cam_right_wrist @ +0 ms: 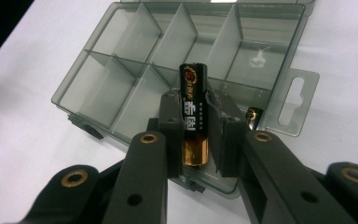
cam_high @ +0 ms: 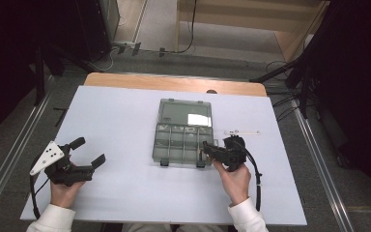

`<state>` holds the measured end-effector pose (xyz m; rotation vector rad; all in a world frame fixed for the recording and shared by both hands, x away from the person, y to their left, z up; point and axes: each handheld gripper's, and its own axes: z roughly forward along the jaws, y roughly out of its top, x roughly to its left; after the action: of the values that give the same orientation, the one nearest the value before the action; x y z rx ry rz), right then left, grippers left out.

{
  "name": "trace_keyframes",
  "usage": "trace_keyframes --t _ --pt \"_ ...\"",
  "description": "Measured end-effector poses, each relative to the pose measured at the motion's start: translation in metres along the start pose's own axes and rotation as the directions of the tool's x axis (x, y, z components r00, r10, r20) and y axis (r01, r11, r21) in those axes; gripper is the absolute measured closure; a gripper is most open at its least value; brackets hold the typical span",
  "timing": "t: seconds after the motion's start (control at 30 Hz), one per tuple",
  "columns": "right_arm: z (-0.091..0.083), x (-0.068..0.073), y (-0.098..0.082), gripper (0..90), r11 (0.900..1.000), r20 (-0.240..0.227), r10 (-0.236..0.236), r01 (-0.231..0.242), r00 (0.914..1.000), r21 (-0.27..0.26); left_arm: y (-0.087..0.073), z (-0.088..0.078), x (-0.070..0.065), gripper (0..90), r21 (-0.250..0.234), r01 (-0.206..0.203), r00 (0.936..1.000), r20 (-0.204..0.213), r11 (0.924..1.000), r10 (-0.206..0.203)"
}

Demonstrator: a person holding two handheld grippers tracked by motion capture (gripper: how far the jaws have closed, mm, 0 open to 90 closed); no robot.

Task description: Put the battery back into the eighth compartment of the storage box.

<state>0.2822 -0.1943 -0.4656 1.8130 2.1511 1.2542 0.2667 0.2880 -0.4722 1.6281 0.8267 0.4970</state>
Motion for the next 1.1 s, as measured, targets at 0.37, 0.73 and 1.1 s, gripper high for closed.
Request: trace_keyframes --t 0.37,0.73,1.1 --pt "0.003 -0.002 0.000 37.9 1.000 -0.006 -0.002 0.002 1.0000 -0.025 0.000 0.000 0.000 0.0 -0.001 -0.001 1.0000 0.000 1.0000 0.001" --pt "-0.008 0.004 -0.001 0.0 0.953 -0.012 -0.222 0.214 0.9751 -0.216 0.000 0.000 -0.001 0.0 -0.003 0.002 1.0000 0.004 1.0000 -0.002" --pt "-0.033 0.000 -0.011 0.0 0.842 0.050 -0.337 0.325 0.9401 -0.431 0.000 0.001 -0.001 0.0 -0.002 0.003 1.0000 0.008 1.0000 -0.003"
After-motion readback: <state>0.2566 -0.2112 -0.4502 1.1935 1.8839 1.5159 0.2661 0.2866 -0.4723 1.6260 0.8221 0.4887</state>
